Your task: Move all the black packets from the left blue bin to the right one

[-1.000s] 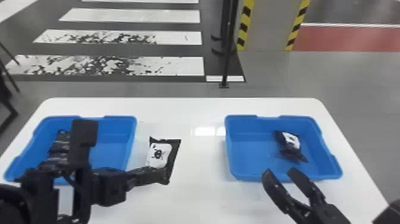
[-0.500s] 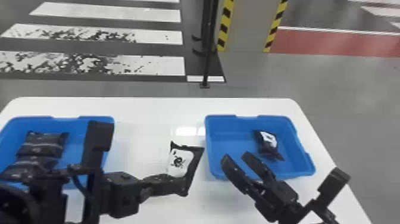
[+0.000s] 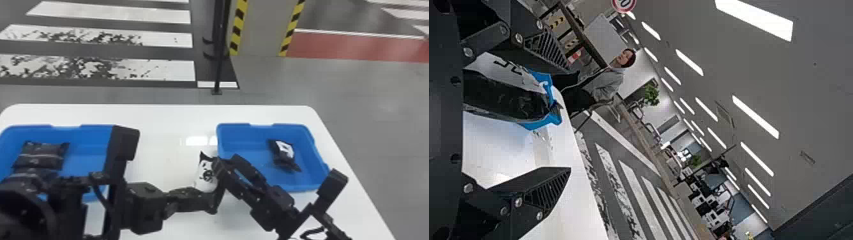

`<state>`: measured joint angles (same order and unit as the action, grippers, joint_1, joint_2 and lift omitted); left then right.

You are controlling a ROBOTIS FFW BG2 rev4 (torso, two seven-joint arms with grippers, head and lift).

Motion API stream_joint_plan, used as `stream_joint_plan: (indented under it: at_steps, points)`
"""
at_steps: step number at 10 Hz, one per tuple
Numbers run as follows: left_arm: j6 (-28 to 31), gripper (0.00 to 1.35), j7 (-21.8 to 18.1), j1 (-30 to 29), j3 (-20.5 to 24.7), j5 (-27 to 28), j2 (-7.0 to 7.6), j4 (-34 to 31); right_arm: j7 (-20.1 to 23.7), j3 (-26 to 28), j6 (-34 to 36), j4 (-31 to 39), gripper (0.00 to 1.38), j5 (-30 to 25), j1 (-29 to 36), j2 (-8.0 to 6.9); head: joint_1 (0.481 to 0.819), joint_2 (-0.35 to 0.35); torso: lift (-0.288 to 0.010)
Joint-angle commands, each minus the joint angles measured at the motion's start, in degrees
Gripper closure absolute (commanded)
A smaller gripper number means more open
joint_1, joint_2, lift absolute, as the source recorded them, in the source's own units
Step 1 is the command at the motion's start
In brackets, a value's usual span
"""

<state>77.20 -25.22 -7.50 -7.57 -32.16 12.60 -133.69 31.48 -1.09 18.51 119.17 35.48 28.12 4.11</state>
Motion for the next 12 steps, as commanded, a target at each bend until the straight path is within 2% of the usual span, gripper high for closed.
stream_joint_plan:
  at_steps: [1,3,5,6,8,9,10,12]
  points:
    - [0.0,1.21,0.0,0.19,-0.32,-0.18,-0.03,0.17,0.07,-0.74,0.05,-0.56,0.7,1.08,-0.28,0.1,0.695,-0.116,-0.138]
    - [-0.28,1.21,0.0,0.62,-0.32,-0.29,-0.03,0.17,0.42,-1.54,0.89,-1.82,1.29,3.25,-0.56,0.19,0.695,-0.104,-0.138]
    - [-0.84,1.21,0.0,0.62,-0.32,-0.52,-0.03,0.17,0.51,-1.54,0.47,-1.82,1.28,3.37,-0.56,0.19,0.695,-0.096,-0.138]
    - [-2.11,1.14,0.0,0.34,-0.32,-0.86,-0.03,0.45,0.6,-1.54,0.47,-1.82,1.28,3.48,-0.56,0.19,0.695,-0.096,-0.138]
    - [-6.89,0.36,0.26,-3.32,2.65,-2.35,-0.99,1.29,0.42,-1.77,0.47,-3.93,1.28,3.48,-3.23,0.63,0.695,-0.099,-0.138]
    - [-10.26,0.09,0.0,-5.85,4.25,-2.24,-1.35,0.59,0.34,-1.65,0.47,-5.48,1.28,3.71,-5.48,1.07,0.695,-0.094,-0.138]
    - [-14.48,0.12,-0.26,-8.52,5.97,-0.75,-1.79,-0.11,0.07,-1.54,0.47,-6.46,1.28,3.37,-7.73,2.04,0.695,-0.08,-0.138]
    - [-24.04,0.15,-0.61,-14.57,10.31,1.88,-3.37,-0.81,-0.81,-0.28,-0.09,-10.26,1.28,2.34,-13.07,3.0,0.695,-0.055,-0.138]
